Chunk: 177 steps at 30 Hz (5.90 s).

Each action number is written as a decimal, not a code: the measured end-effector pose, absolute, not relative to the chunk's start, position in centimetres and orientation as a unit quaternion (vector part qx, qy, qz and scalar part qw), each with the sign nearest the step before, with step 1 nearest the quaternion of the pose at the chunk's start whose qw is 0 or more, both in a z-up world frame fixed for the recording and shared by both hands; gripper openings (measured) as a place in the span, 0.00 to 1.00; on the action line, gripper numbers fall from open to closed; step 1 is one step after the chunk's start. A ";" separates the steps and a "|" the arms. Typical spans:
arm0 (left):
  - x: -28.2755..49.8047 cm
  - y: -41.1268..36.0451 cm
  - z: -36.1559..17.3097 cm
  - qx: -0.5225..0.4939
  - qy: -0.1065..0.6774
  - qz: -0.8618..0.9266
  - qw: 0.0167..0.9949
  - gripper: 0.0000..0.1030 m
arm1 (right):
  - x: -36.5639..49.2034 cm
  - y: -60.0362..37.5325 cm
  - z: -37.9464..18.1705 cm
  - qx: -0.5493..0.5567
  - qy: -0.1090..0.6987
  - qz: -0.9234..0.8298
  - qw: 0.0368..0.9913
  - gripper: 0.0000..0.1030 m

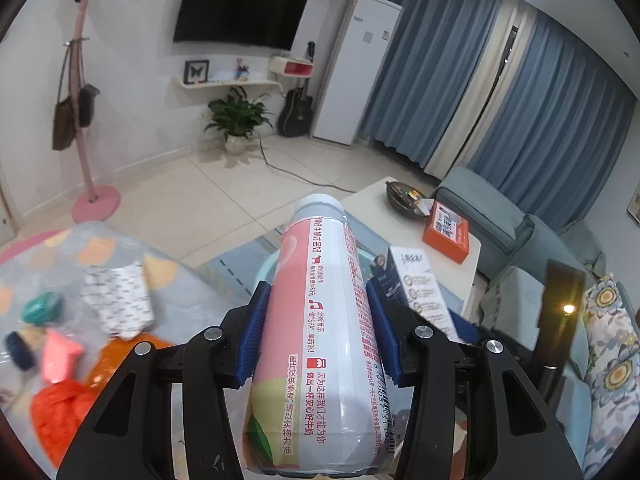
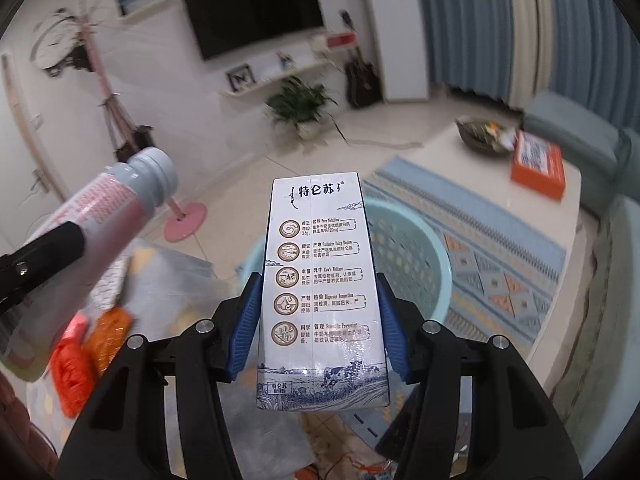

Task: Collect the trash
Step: 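Carry both items over the blue wastebasket and open both tools to drop them, then move both tools back toward the table, then grasp the clear plastic bottle with the left tool while the right tool grasps the red plastic bag, then carry the bottle and red bag over the wastebasket and open both tools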

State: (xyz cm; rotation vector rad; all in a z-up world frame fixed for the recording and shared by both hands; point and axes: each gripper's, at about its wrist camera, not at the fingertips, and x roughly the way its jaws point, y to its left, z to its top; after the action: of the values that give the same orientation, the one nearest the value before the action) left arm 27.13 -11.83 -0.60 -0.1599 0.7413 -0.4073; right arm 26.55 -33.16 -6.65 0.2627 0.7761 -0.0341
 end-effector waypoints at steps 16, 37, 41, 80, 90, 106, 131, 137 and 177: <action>33.0 -15.4 -7.3 -0.080 0.419 -0.206 0.881 0.51 | 32.5 -36.1 -15.1 0.174 0.480 -0.064 0.858 0.53; 25.6 -10.3 1.3 -0.089 0.324 -0.213 0.917 0.60 | 26.6 -31.7 -6.0 0.161 0.402 -0.009 0.901 0.59; 23.3 -7.3 2.8 -0.100 0.302 -0.201 0.927 0.60 | 24.8 -29.2 -3.0 0.147 0.378 0.020 0.914 0.59; 19.3 23.8 -5.6 -0.181 0.376 0.019 0.909 0.74 | 19.9 -2.9 -7.4 -0.047 0.383 0.207 0.899 0.84; 18.6 20.6 -6.4 -0.110 0.420 -0.038 0.900 0.74 | 20.7 -3.0 -9.2 -0.039 0.413 0.224 0.882 0.84; 18.3 17.5 -8.2 -0.063 0.451 0.001 0.890 0.47 | 19.8 -3.5 -9.0 -0.013 0.418 0.259 0.870 0.46; 12.2 12.3 -1.2 -0.084 0.310 -0.063 0.945 0.44 | 15.0 -10.4 -0.3 -0.003 0.306 0.207 0.929 0.36; 11.7 10.1 1.2 -0.089 0.263 -0.096 0.956 0.44 | 14.3 -14.8 2.1 0.001 0.265 0.154 0.952 0.36; 31.4 -15.8 -5.3 -0.044 0.394 -0.245 0.885 0.44 | 29.1 -37.5 -11.5 0.133 0.396 -0.133 0.899 0.42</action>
State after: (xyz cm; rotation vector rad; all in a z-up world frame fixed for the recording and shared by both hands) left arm 31.36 -15.80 -5.29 -0.0924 0.8198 -0.5096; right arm 29.10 -37.53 -11.50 0.2745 0.8191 -0.2762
